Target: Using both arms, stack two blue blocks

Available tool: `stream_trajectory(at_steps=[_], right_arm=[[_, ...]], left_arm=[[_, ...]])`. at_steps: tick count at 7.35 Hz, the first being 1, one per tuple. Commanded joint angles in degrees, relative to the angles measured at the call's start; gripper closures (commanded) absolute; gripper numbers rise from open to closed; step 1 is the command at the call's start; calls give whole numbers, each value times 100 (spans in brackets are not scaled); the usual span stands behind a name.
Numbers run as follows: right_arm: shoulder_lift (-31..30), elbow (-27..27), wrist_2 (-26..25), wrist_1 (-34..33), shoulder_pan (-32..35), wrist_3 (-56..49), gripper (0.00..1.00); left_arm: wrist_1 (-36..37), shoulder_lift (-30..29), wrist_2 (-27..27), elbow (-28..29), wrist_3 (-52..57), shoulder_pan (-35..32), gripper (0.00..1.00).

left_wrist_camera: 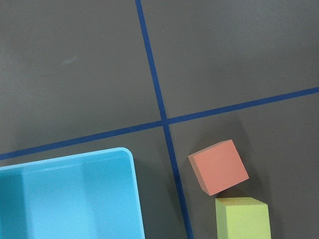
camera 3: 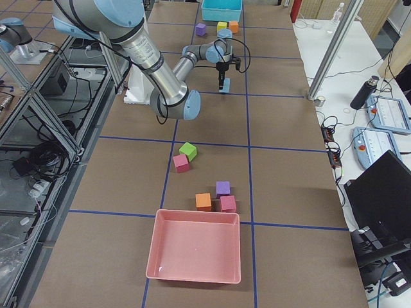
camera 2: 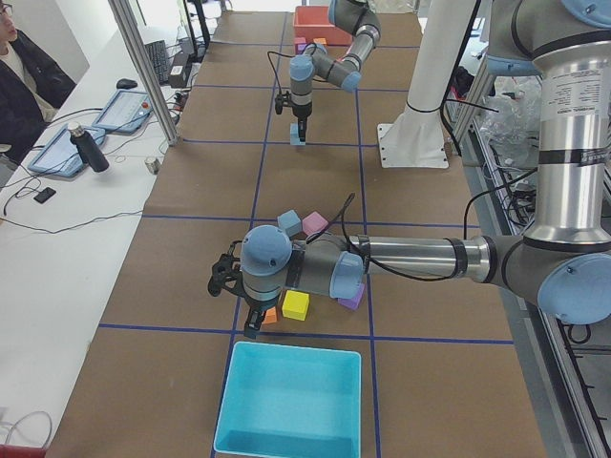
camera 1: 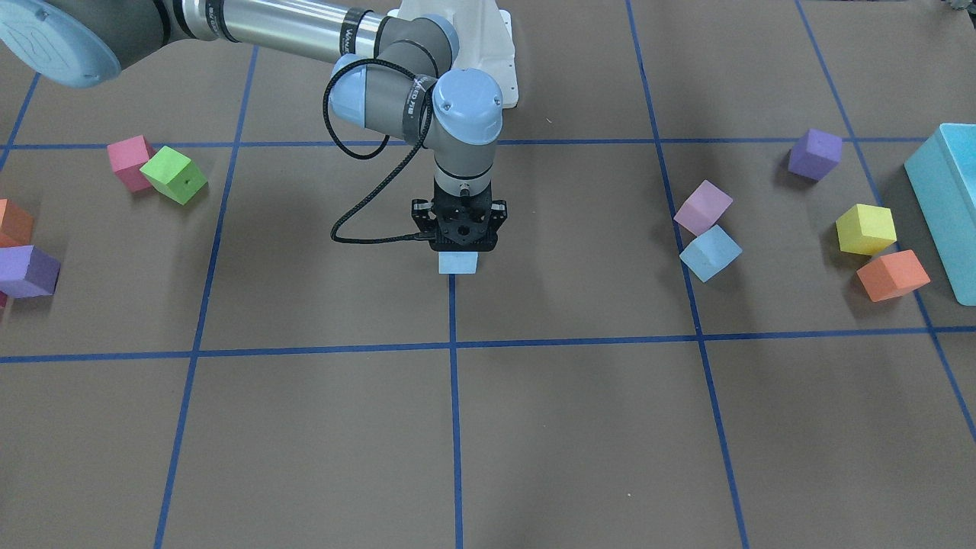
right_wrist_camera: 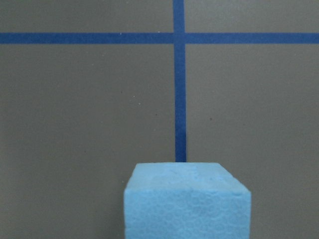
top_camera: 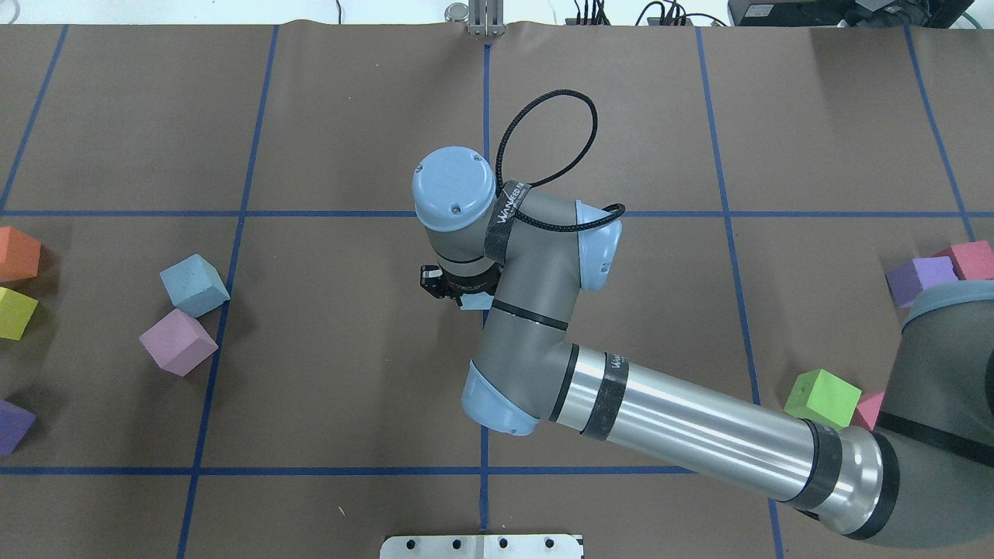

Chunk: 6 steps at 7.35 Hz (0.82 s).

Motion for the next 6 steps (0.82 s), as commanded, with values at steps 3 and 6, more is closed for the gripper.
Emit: stream_trajectory(at_steps=[3, 6], right_arm=[[-141, 6, -5, 175, -42, 10, 94], [-247, -3, 4, 466, -42, 19, 69]], left_arm=[[-9, 0, 0, 27, 0, 1, 2], [-9, 0, 0, 35, 0, 9, 2]])
